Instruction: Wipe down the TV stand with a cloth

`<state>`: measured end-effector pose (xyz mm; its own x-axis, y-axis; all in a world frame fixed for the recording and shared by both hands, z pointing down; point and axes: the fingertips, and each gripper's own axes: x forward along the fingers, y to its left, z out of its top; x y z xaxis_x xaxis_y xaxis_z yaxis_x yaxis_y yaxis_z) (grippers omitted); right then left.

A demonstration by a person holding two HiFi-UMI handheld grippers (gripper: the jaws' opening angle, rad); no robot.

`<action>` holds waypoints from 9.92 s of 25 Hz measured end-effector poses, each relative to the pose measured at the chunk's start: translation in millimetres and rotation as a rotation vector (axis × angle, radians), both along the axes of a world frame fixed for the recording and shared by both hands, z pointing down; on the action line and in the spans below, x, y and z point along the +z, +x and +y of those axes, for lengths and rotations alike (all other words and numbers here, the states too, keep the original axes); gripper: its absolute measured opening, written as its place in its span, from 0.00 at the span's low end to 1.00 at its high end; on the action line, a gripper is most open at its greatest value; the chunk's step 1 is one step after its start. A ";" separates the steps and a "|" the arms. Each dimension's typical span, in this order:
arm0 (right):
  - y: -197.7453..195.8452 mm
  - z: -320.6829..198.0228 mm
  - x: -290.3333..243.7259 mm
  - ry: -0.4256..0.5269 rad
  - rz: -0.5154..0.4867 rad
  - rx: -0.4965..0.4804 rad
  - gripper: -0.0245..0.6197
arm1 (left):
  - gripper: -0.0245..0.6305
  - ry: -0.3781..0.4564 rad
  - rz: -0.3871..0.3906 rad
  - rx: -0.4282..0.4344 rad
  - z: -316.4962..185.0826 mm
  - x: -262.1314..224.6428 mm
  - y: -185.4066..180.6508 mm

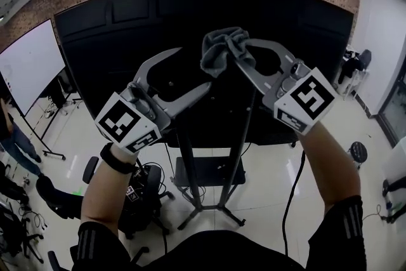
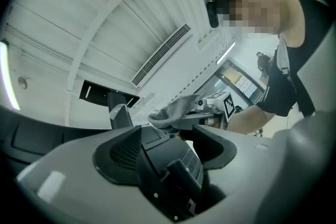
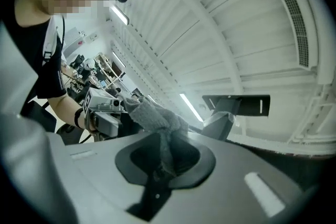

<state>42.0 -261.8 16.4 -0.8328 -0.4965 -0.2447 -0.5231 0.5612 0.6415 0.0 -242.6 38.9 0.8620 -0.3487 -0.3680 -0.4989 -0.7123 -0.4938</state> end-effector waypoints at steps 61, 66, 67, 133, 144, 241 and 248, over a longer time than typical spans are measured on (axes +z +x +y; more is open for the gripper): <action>-31.0 -118.3 108.5 0.164 0.805 0.557 0.08 | 0.54 -0.127 -0.035 -0.151 -54.6 79.1 -15.9; -31.8 -121.4 142.2 0.244 0.902 0.620 0.09 | 0.54 -0.172 -0.039 -0.159 -57.2 116.3 -15.2; -31.7 -121.8 144.9 0.278 0.922 0.640 0.09 | 0.54 -0.179 -0.039 -0.160 -57.1 121.9 -15.3; 42.1 -37.3 178.2 -0.064 0.363 0.469 0.09 | 0.54 -0.263 0.028 -0.060 -14.1 148.3 53.1; 99.9 -71.6 151.2 -0.089 0.293 0.455 0.09 | 0.54 -0.241 0.015 -0.067 -26.1 132.3 105.5; -136.5 -24.1 116.8 -0.109 0.057 0.136 0.09 | 0.54 -0.277 0.042 -0.299 -23.8 156.1 -134.3; -255.6 -45.3 127.8 -0.065 0.208 0.181 0.09 | 0.53 -0.279 0.060 -0.337 -38.7 160.1 -224.3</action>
